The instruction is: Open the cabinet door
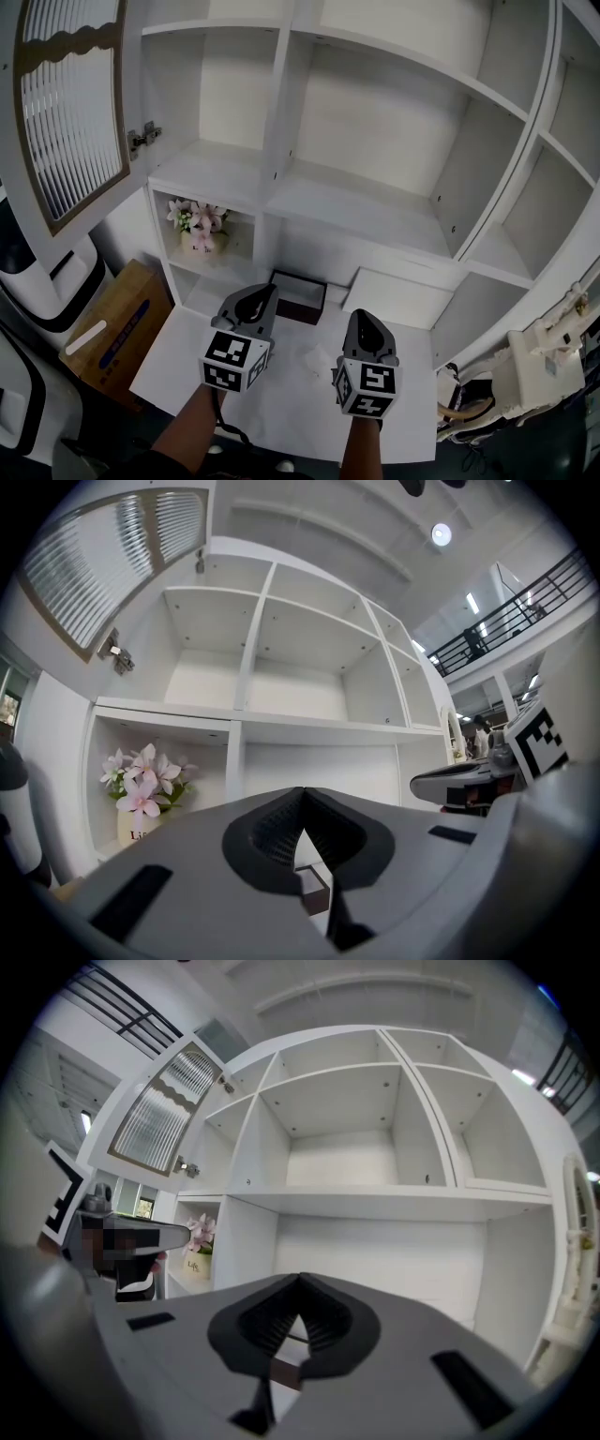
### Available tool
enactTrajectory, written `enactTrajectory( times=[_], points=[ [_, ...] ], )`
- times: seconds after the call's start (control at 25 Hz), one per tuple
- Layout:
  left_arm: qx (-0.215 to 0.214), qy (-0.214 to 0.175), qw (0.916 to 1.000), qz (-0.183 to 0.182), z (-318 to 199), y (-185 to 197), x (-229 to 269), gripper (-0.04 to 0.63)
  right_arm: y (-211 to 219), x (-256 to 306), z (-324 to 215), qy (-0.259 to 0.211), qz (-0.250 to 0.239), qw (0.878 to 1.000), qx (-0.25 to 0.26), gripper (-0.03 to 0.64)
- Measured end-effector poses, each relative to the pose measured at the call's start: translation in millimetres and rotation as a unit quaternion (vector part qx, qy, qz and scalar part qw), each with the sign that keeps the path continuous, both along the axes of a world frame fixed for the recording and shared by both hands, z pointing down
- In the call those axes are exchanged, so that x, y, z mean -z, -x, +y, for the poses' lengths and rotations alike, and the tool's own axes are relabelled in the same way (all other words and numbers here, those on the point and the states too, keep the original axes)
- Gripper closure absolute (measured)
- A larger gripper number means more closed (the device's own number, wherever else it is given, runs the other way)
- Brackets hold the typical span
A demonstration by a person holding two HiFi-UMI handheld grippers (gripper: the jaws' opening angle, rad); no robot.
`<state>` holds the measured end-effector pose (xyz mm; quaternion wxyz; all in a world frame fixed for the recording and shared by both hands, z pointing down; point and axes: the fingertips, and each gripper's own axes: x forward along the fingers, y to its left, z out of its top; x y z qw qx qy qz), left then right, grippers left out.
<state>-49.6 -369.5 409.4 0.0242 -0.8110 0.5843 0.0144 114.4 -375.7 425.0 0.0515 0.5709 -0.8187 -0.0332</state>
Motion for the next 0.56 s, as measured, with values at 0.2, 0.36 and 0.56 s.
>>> enactTrajectory(
  times=[0.2,0.36,0.56],
  points=[
    [0.009,-0.001,1.0,-0.005,-3.8,3.8,-0.4,0.586,-0.3,-1.3,-2.7,0.001,0.0,1.0,-0.005,0.597],
    [0.001,0.004,1.0,-0.002,-4.6,2.4,-0.9,0.586,-0.9,-1.9,-4.1,0.003,-0.002,1.0,-0.007,0.597],
    [-0.007,0.016,0.9998,-0.003,-5.3,0.0,-5.6,0.586,-2.0,-1.8,-4.1,0.002,-0.003,1.0,-0.009,0.597]
  ],
)
